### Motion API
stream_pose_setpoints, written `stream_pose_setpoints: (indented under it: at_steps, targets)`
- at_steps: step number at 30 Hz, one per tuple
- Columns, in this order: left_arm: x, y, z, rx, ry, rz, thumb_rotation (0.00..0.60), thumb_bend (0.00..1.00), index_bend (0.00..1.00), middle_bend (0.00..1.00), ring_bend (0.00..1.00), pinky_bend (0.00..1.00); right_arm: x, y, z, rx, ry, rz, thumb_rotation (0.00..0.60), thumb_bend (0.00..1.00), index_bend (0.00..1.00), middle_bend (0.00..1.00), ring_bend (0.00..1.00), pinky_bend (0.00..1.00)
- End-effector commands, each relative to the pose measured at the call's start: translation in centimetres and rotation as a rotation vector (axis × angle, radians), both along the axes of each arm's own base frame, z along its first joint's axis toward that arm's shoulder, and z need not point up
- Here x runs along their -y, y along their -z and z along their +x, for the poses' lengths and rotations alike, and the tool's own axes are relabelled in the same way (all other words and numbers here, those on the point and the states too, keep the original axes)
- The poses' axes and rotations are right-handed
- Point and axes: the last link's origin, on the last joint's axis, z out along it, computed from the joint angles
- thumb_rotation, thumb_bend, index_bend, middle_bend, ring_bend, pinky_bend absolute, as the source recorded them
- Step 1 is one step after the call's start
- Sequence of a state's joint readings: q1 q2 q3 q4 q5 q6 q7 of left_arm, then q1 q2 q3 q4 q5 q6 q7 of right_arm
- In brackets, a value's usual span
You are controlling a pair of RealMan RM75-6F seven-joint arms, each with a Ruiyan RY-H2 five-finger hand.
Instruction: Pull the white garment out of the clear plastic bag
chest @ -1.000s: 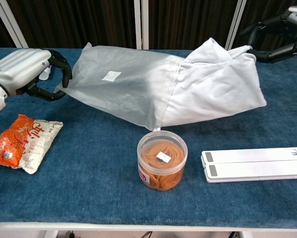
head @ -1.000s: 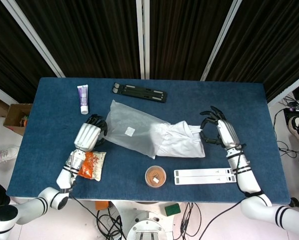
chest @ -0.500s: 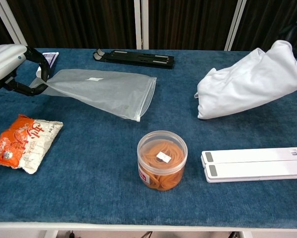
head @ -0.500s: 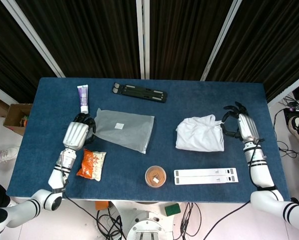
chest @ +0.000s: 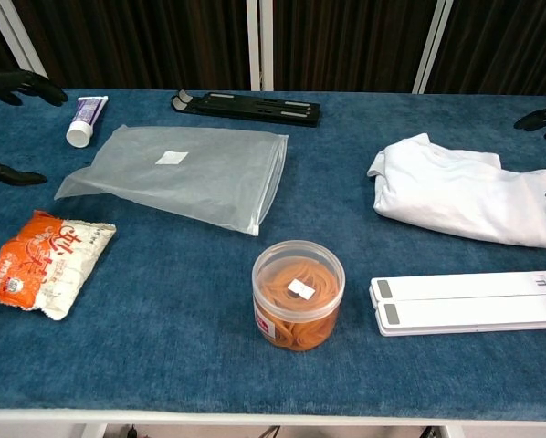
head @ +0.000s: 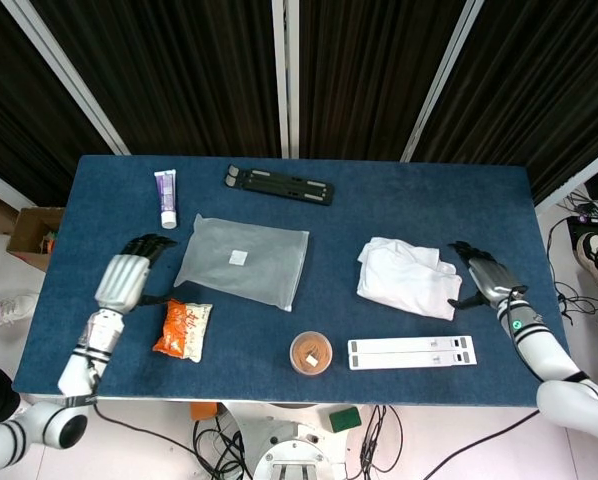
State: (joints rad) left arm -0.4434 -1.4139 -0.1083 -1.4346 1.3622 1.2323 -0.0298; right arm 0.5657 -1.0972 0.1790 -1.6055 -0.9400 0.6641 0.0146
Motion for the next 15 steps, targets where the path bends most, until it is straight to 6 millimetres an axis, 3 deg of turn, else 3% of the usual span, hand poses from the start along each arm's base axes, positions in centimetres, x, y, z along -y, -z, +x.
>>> stream_pose_setpoints:
  at_steps: [1, 7, 15]
  targets:
    - [2.9, -3.8, -2.2, -0.048, -0.066, 0.051, 0.6, 0.11, 0.22, 0.18, 0.12, 0.16, -3.0, -4.9, 0.2, 0.005, -0.061, -0.214, 0.6, 0.18, 0.0, 0.03, 0.0, 0.0]
    - [7.4, -8.1, -5.0, -0.136, -0.15, 0.159, 0.6, 0.11, 0.24, 0.18, 0.12, 0.16, -8.6, -8.0, -1.2, -0.074, -0.221, -0.453, 0.6, 0.26, 0.11, 0.13, 0.0, 0.0]
    - [13.1, -9.7, -6.2, -0.164, -0.211, 0.199, 0.6, 0.11, 0.25, 0.19, 0.12, 0.16, -13.9, -7.9, -2.8, -0.044, -0.236, -0.495, 0.6, 0.27, 0.15, 0.13, 0.0, 0.02]
